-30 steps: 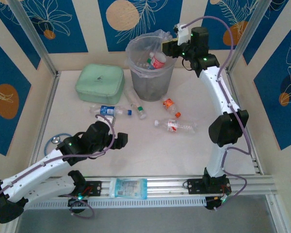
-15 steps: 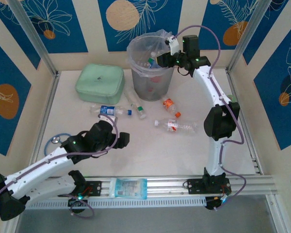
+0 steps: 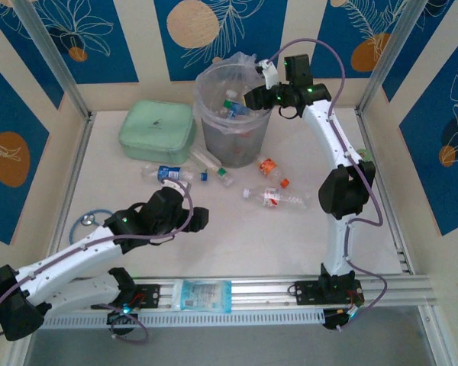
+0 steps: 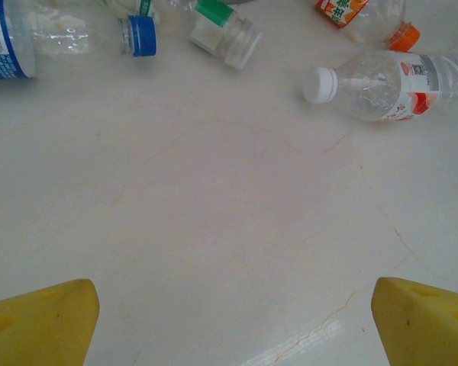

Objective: Put the plastic bottles in the bin

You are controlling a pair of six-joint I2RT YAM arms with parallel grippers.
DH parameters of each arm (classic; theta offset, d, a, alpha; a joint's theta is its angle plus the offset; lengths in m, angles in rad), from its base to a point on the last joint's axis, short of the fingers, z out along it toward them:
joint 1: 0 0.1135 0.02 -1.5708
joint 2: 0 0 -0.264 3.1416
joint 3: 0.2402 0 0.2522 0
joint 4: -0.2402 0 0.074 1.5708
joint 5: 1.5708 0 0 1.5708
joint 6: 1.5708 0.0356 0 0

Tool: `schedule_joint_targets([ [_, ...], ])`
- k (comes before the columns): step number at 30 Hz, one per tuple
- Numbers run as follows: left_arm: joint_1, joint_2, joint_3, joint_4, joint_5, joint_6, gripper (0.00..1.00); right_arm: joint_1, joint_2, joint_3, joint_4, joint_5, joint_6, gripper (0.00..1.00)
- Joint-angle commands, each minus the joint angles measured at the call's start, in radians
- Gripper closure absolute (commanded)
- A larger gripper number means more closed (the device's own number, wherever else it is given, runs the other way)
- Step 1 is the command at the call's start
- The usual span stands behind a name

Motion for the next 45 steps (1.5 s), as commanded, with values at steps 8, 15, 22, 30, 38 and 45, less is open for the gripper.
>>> schedule_joint_targets([
  [8, 0.01, 0.056, 0.051, 0.044, 0.047, 0.002, 0.08, 0.031, -0.126, -0.029, -0.244, 0.053, 0.064, 0.53],
  [15, 0.012, 0.039, 0.031, 0.044, 0.044, 0.0, 0.08, 0.039, -0.172, -0.005, -0.233, 0.124, 0.055, 0.13],
  [22, 0.014, 0.01, 0.01, 0.027, 0.013, -0.015, 0.08, 0.062, -0.172, 0.057, -0.23, 0.163, 0.042, 0.11],
  [30, 0.03, -0.028, 0.002, -0.104, -0.123, -0.11, 0.09, 0.09, -0.098, 0.087, -0.221, 0.212, 0.037, 0.4],
  [38, 0.049, -0.068, -0.042, -0.27, -0.218, -0.269, 0.1, 0.092, 0.008, 0.132, -0.289, 0.247, 0.029, 0.6],
  [45, 0.052, -0.075, -0.095, -0.328, -0.276, -0.406, 0.09, 0.083, 0.033, 0.171, -0.3, 0.179, 0.046, 0.61],
])
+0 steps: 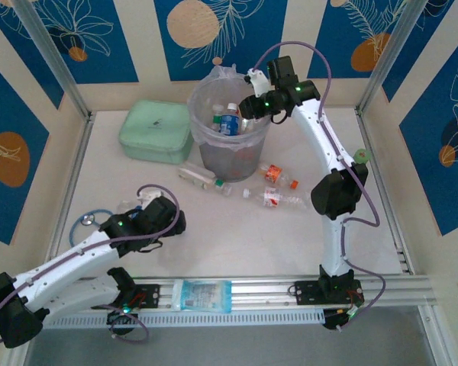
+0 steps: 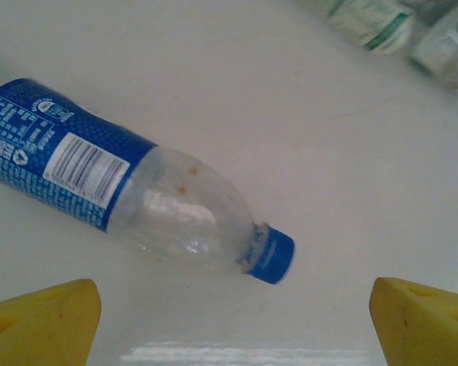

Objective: Put the plastic bottles in the bin

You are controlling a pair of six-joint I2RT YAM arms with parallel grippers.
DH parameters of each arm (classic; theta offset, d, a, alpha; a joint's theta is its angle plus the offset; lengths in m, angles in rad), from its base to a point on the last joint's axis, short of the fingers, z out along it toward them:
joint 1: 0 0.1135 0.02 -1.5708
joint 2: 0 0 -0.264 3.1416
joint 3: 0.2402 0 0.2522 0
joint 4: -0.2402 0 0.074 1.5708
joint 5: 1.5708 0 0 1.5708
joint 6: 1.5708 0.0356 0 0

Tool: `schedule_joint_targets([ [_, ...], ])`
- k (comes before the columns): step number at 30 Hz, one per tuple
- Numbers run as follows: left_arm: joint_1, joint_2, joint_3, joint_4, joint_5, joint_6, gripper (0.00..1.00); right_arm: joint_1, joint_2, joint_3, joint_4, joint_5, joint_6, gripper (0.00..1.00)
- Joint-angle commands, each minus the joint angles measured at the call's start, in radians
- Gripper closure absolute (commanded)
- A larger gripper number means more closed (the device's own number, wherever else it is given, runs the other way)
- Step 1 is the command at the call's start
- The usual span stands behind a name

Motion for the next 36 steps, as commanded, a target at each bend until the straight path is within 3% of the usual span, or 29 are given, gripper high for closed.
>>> schedule_joint_targets([
  [1, 0.012, -0.011, -0.029, -0.049, -0.059, -0.099, 0.09, -0.007, -0.001, 0.059, -0.036, -0.051, 0.016, 0.6],
  [7, 0.023, -0.006, -0.078, -0.009, -0.093, -0.161, 0.08, -0.018, -0.122, 0.022, 0.017, -0.042, 0.04, 0.4],
  [14, 0.061, -0.024, -0.148, 0.045, -0.09, -0.221, 0.0, -0.052, -0.435, -0.355, 0.243, -0.107, 0.092, 0.3],
  [21, 0.074, -0.063, -0.269, 0.142, -0.054, -0.366, 0.01, -0.138, -0.651, -0.663, 0.393, -0.188, 0.182, 0.29],
  [36, 0.087, 0.06, -0.304, 0.332, 0.003, -0.379, 0.15, -0.262, -0.808, -0.979, 0.447, -0.259, 0.229, 0.29],
])
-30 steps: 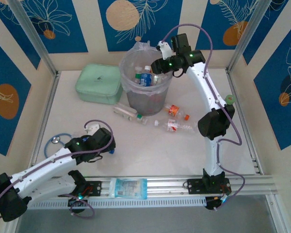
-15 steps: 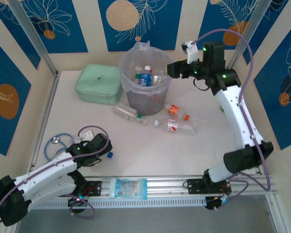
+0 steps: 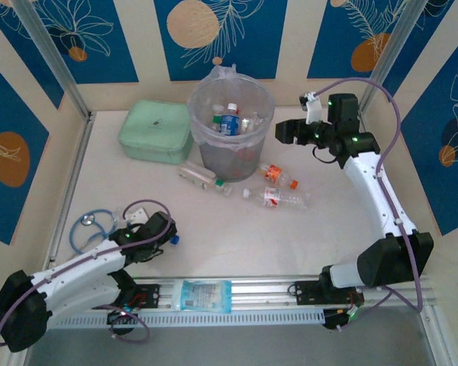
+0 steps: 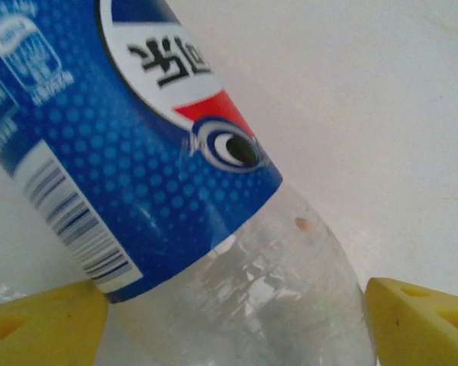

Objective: Put the plastic bottles in the bin

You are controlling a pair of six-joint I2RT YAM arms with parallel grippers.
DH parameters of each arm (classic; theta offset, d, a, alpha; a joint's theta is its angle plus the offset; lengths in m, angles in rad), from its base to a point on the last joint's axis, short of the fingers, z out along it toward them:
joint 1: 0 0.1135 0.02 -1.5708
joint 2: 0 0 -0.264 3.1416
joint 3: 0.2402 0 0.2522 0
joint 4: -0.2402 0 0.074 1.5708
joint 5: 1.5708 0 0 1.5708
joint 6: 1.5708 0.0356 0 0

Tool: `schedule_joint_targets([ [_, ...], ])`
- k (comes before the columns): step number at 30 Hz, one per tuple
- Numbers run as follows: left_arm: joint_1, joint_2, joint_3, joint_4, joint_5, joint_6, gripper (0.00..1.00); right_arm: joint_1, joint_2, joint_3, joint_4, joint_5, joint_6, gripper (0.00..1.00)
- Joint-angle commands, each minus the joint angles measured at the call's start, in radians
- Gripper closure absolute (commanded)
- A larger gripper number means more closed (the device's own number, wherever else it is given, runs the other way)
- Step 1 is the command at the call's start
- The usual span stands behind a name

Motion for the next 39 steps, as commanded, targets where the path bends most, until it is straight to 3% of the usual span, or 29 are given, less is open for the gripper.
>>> schedule_joint_targets([
  [1, 0.01, 0.033, -0.002, 0.061, 0.031, -0.002, 0.16, -0.03, -0.064, -0.028, 0.041, -0.054, 0.027, 0.28],
  [3, 0.01, 0.053, -0.003, 0.077, 0.035, 0.012, 0.19, -0.04, -0.086, -0.04, 0.048, -0.061, 0.027, 0.28],
  [12, 0.011, 0.035, -0.033, 0.097, 0.011, 0.001, 0.35, -0.053, -0.24, -0.251, 0.17, -0.064, 0.091, 0.03],
  [19, 0.01, -0.056, -0.03, 0.008, -0.05, 0.024, 0.46, -0.028, -0.327, -0.323, 0.225, 0.058, 0.208, 0.01],
  [22, 0.01, -0.11, -0.013, -0.033, -0.077, 0.097, 0.5, -0.004, -0.347, -0.346, 0.246, 0.09, 0.22, 0.01],
  [27, 0.01, -0.185, 0.049, -0.094, -0.112, 0.227, 0.67, 0.024, -0.376, -0.341, 0.251, 0.025, 0.169, 0.01],
  [30, 0.009, -0.19, 0.077, -0.001, -0.039, 0.381, 0.76, 0.036, -0.384, -0.343, 0.283, -0.06, 0.168, 0.01],
  [35, 0.002, -0.157, 0.087, 0.163, 0.068, 0.514, 1.0, 0.084, -0.366, -0.307, 0.279, -0.053, 0.174, 0.01],
  [39, -0.032, -0.163, 0.094, 0.317, 0.152, 0.643, 1.0, 0.134, -0.332, -0.257, 0.244, -0.107, 0.14, 0.0],
])
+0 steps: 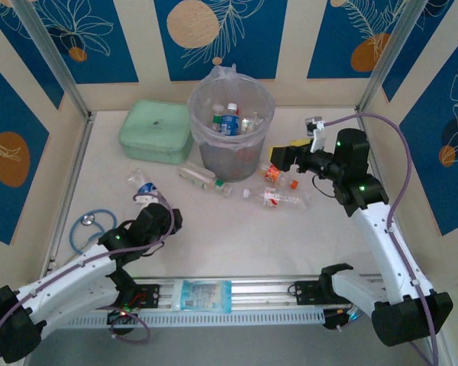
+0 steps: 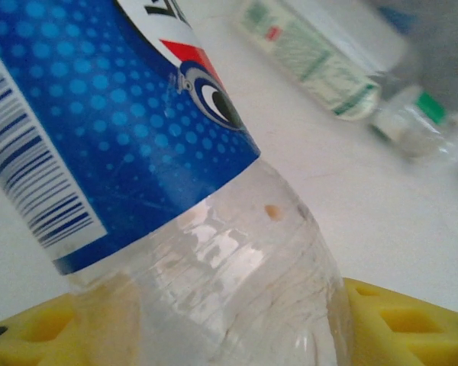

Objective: Put the plastic bottles in the bin

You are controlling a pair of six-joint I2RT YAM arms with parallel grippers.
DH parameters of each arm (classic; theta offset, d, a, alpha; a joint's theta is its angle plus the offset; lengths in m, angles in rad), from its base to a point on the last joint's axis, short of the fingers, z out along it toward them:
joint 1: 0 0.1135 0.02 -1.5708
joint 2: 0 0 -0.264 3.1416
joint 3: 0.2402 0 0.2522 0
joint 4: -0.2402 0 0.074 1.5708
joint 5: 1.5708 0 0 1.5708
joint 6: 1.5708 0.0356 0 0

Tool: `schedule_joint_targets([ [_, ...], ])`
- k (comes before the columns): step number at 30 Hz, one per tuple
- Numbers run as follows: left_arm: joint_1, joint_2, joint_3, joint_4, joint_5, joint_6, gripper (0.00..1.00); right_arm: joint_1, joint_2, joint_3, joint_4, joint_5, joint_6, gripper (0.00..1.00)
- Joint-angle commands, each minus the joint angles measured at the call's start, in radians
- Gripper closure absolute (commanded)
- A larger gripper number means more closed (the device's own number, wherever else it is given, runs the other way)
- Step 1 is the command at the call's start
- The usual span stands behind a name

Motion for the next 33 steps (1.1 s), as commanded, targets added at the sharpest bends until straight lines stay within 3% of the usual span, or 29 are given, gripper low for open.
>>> schedule_joint_targets([
  [1, -0.026, -0.015, 0.036, 0.185, 0.114, 0.174, 1.0, 0.045, 0.026, 0.069, -0.022, -0.061, -0.051, 0.0],
  [4, -0.05, -0.027, 0.066, 0.231, 0.17, 0.248, 1.0, 0.075, 0.063, 0.108, -0.054, -0.022, -0.056, 0.01],
  [8, -0.096, -0.023, 0.119, 0.238, 0.203, 0.338, 1.0, 0.085, 0.104, 0.124, -0.01, -0.08, 0.0, 0.02],
  [12, -0.153, 0.015, 0.154, 0.278, 0.227, 0.397, 1.0, 0.127, 0.158, 0.157, -0.008, -0.101, 0.011, 0.12],
  [16, -0.21, 0.083, 0.214, 0.287, 0.248, 0.457, 1.0, 0.164, 0.218, 0.21, -0.047, -0.15, 0.007, 0.15],
  [26, -0.284, 0.194, 0.289, 0.373, 0.347, 0.57, 1.0, 0.236, 0.374, 0.355, -0.189, -0.231, -0.052, 0.01],
  [33, -0.324, 0.231, 0.303, 0.377, 0.35, 0.598, 1.0, 0.262, 0.419, 0.383, -0.198, -0.222, -0.064, 0.07],
])
